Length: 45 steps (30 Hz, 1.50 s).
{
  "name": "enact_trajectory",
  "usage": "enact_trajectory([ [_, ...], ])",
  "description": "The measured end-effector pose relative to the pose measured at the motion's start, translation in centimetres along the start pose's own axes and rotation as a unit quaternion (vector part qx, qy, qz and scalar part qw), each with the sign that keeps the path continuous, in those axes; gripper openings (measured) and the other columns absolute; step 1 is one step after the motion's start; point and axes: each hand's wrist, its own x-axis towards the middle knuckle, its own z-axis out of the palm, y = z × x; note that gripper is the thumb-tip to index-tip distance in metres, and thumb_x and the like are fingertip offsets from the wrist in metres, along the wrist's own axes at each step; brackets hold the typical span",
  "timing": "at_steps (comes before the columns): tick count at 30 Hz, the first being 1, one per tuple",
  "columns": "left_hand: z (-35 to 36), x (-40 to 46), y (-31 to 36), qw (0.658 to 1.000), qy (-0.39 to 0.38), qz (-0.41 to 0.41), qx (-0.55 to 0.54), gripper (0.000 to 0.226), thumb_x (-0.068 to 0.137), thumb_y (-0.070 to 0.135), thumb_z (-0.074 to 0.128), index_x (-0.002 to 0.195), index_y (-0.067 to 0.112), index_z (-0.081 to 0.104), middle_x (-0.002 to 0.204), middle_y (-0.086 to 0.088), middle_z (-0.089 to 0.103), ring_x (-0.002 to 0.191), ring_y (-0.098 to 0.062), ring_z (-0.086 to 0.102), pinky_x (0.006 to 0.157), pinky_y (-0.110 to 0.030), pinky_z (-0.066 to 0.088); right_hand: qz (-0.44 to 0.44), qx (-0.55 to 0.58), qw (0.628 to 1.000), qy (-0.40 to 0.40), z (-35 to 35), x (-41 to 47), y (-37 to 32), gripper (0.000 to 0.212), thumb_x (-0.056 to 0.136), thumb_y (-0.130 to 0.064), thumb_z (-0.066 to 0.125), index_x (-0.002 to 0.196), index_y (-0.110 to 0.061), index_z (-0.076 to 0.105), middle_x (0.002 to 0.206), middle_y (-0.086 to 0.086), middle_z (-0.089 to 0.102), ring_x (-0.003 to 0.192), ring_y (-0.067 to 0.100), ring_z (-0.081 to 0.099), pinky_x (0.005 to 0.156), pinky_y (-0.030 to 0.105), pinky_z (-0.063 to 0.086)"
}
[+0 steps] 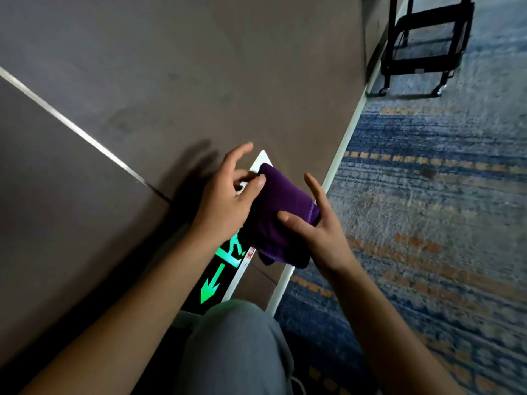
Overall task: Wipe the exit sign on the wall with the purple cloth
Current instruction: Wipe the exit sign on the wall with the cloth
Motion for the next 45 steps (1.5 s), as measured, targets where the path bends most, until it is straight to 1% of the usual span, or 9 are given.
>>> enact_trajectory([
  [3, -1.2, 2.2, 0.2, 0.983, 0.022, 0.128, 0.132, 0.057, 0.092, 0.027, 0.064, 0.147, 0.025, 0.047, 0.133, 0.004, 0.063, 0.126, -0.010, 0.058, 0.109, -0.036, 0.046, 0.003, -0.010, 0.999, 0.034, -1.1, 0.7, 0.2, 0.092, 0.072, -0.016, 0.085, 0.152, -0.029, 0.043, 0.117, 0.006, 0.073, 0.096, 0.018, 0.077, 0.080, 0.034, 0.063],
  [8, -3.4, 6.8, 2.2, 0.881, -0.034, 0.277, 0.383, 0.049, 0.093, 0.043, 0.054, 0.138, 0.024, 0.060, 0.153, -0.008, 0.048, 0.150, -0.030, 0.033, 0.118, -0.048, 0.032, 0.025, -0.023, 0.986, 0.163, -2.1, 2.0, 1.7, 0.043, 0.078, -0.029, 0.088, 0.114, -0.019, 0.067, 0.113, 0.025, 0.074, 0.088, 0.028, 0.077, 0.072, 0.039, 0.063],
  [14, -3.0, 11.1, 6.7, 0.711, -0.199, 0.286, 0.612, 0.057, 0.096, 0.062, 0.048, 0.148, 0.040, 0.045, 0.168, -0.002, 0.023, 0.158, -0.028, 0.000, 0.125, -0.058, 0.005, -0.011, -0.064, 0.988, 0.139, -2.9, 3.7, 0.2, 0.066, 0.084, -0.029, 0.085, 0.144, -0.027, 0.056, 0.127, 0.010, 0.069, 0.103, 0.025, 0.075, 0.081, 0.037, 0.065],
  [18, -4.2, 11.7, 6.4, 0.611, -0.214, 0.273, 0.711, 0.069, 0.094, 0.071, 0.039, 0.155, 0.040, 0.030, 0.170, -0.004, 0.013, 0.158, -0.031, -0.008, 0.123, -0.063, 0.000, -0.018, -0.070, 0.988, 0.135, -3.9, 4.3, -2.2, 0.083, 0.078, -0.035, 0.084, 0.153, -0.028, 0.047, 0.132, 0.007, 0.066, 0.100, 0.019, 0.075, 0.071, 0.028, 0.063],
  [25, -6.4, 11.5, 6.2, 0.531, -0.207, 0.277, 0.773, 0.075, 0.095, 0.070, 0.038, 0.160, 0.037, 0.017, 0.171, -0.006, 0.003, 0.157, -0.035, -0.007, 0.121, -0.065, 0.001, -0.051, -0.201, 0.948, 0.242, -4.6, 8.2, -3.0, 0.049, 0.079, -0.058, 0.080, 0.119, -0.031, 0.070, 0.103, -0.006, 0.077, 0.095, 0.017, 0.075, 0.085, 0.038, 0.063],
  [27, -6.8, 11.6, 6.4, 0.524, -0.208, 0.278, 0.778, 0.075, 0.095, 0.069, 0.038, 0.160, 0.036, 0.018, 0.171, -0.007, 0.002, 0.157, -0.035, -0.006, 0.122, -0.065, 0.001, -0.057, -0.209, 0.941, 0.259, -4.1, 9.5, -3.2, 0.050, 0.076, -0.062, 0.080, 0.112, -0.030, 0.070, 0.099, -0.007, 0.076, 0.094, 0.017, 0.075, 0.077, 0.031, 0.060],
  [30, -6.9, 12.1, 6.4, 0.514, -0.216, 0.268, 0.786, 0.075, 0.096, 0.068, 0.037, 0.160, 0.034, 0.018, 0.171, -0.009, 0.003, 0.157, -0.037, -0.005, 0.121, -0.065, 0.002, -0.062, -0.186, 0.949, 0.245, -2.4, 10.4, -2.3, 0.067, 0.065, -0.066, 0.084, 0.124, -0.039, 0.063, 0.106, -0.009, 0.071, 0.094, 0.021, 0.075, 0.072, 0.044, 0.067],
  [34, -5.9, 12.2, 6.3, 0.499, -0.235, 0.251, 0.795, 0.078, 0.094, 0.066, 0.046, 0.160, 0.035, 0.018, 0.171, -0.009, 0.006, 0.157, -0.038, -0.003, 0.121, -0.067, 0.002, -0.062, -0.137, 0.958, 0.242, -0.7, 11.5, -0.2, 0.084, 0.059, -0.055, 0.093, 0.133, -0.038, 0.056, 0.119, -0.001, 0.066, 0.098, 0.024, 0.074, 0.064, 0.047, 0.067],
  [45, -6.7, 14.1, 8.7, 0.465, -0.282, 0.228, 0.808, 0.092, 0.083, 0.074, 0.056, 0.159, 0.040, 0.018, 0.170, -0.004, 0.009, 0.157, -0.035, -0.003, 0.122, -0.065, 0.004, 0.008, -0.056, 0.985, 0.163, 1.8, 13.6, 5.1, 0.056, 0.077, -0.017, 0.088, 0.127, -0.030, 0.065, 0.111, 0.007, 0.075, 0.086, 0.029, 0.079, 0.080, 0.048, 0.066],
])
